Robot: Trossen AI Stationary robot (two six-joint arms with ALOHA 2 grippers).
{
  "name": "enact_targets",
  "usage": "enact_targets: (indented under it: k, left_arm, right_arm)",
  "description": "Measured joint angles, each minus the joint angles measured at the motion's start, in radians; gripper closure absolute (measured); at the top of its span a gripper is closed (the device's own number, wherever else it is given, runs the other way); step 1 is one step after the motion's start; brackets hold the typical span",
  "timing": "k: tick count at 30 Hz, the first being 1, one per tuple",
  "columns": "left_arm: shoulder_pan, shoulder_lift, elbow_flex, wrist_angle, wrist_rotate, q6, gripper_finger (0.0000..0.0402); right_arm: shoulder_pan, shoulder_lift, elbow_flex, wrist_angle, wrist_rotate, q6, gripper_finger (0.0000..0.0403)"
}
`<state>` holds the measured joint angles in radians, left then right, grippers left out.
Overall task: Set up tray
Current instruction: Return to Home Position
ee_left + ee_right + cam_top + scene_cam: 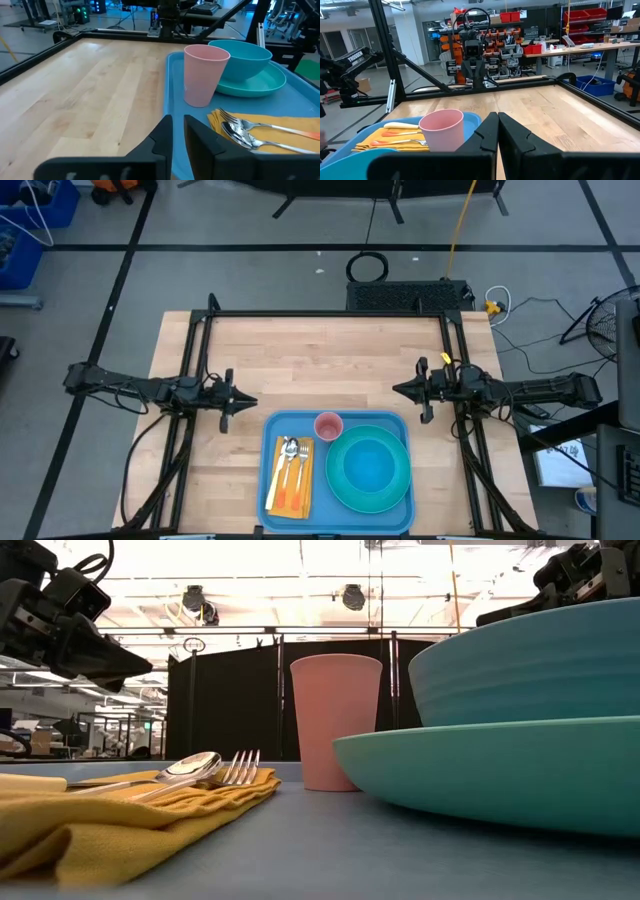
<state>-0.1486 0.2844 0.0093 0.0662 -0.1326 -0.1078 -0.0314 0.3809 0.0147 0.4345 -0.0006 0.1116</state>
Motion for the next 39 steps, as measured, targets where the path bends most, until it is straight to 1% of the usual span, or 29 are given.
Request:
enact_targets:
  k: [7,39]
  left_arm:
    - [0.0,0.0,0.0,0.004,0.0,0.0,0.034]
    - [0.0,0.0,0.002,0.006,0.0,-0.002,0.0339]
  right_arm:
    - [0.0,0.0,0.0,0.001,0.0,0.0,0.0403]
    - [0.0,0.0,0.0,0.001,0.0,0.0,0.0403]
